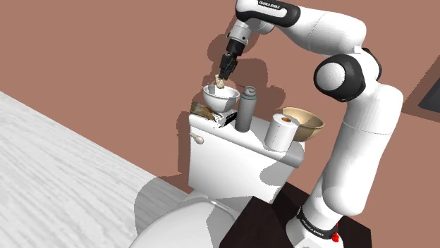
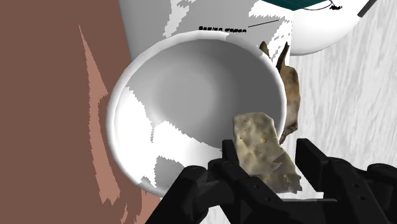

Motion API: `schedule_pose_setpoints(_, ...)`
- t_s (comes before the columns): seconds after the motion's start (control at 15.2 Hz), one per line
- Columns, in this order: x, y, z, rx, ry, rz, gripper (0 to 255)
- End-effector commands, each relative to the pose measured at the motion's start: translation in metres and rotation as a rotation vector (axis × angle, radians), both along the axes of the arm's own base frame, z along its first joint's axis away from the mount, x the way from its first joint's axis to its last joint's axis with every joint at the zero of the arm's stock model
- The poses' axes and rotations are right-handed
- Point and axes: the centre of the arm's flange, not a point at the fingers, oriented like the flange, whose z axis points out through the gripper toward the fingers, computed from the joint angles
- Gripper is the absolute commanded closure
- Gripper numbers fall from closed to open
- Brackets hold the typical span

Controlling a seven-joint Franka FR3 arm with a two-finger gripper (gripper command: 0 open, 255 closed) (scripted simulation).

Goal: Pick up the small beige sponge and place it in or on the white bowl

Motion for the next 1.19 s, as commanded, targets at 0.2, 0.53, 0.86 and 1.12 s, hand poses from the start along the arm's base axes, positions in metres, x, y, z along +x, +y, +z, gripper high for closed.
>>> schedule_pose_setpoints(0.2, 0.009, -0.035, -0.029, -0.019, 0.074, -0.059, 0)
schedule_pose_setpoints(0.53, 0.018, -0.036, -0.012, -0.02, 0.072, -0.059, 0)
schedule_pose_setpoints(0.86, 0.018, -0.039, -0.002, -0.02, 0.072, -0.059, 0)
schedule_pose_setpoints(1.12, 0.018, -0.039, -0.002, -0.02, 0.072, -0.058, 0)
